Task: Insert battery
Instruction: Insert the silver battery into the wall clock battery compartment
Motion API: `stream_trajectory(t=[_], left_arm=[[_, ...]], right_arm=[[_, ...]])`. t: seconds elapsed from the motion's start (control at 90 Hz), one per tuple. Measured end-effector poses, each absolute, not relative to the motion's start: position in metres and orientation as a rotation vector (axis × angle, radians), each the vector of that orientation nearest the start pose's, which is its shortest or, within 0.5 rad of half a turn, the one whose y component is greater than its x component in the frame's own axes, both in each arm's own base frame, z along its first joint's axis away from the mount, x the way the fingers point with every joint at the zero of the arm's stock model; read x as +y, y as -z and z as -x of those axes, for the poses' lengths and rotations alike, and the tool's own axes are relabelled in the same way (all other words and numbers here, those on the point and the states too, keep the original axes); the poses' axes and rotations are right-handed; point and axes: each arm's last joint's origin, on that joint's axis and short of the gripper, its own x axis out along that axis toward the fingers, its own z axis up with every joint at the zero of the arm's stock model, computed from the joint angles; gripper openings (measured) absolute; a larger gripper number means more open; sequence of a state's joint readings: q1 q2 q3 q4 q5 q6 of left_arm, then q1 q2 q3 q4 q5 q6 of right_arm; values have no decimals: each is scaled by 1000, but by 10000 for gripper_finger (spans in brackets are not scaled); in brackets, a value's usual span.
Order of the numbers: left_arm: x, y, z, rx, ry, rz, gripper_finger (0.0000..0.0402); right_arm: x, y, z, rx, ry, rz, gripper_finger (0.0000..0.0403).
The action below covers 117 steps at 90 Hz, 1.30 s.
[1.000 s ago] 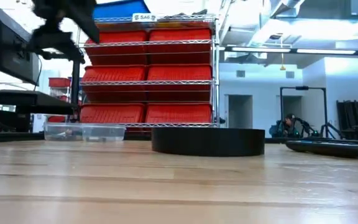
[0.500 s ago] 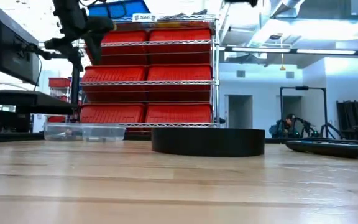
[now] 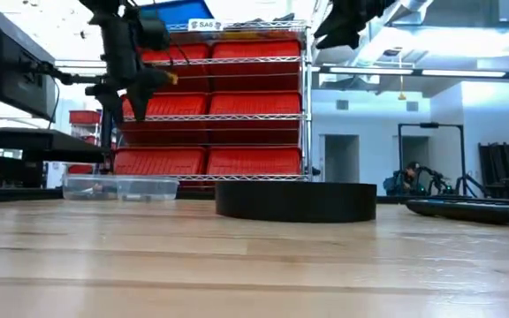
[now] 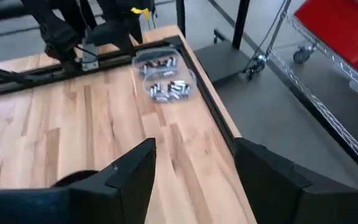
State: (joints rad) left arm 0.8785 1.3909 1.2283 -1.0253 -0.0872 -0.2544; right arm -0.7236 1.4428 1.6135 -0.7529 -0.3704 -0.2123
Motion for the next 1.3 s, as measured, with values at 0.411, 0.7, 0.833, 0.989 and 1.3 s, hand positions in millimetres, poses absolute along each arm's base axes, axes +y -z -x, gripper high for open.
stream_trajectory(t=[0.411,0.7,0.833,0.989,1.3], left_arm=[[277,-263,-183,1406,-894,578,256],[287,-247,-170,1593,-893,488,256],[289,-239,-164,1611,-879,489,256],[285,-223,-160,1640,-842,509,256],[286,-203,-160,1620,-830,421,256]], right_arm=[[-195,-401,-235,596,278,-135,204],[-193,-397,-230,649,267,-155,204],[-194,-397,-230,646,269,-152,204],[-194,-397,-230,647,266,-144,204],[-194,-397,-230,646,265,-136,204]])
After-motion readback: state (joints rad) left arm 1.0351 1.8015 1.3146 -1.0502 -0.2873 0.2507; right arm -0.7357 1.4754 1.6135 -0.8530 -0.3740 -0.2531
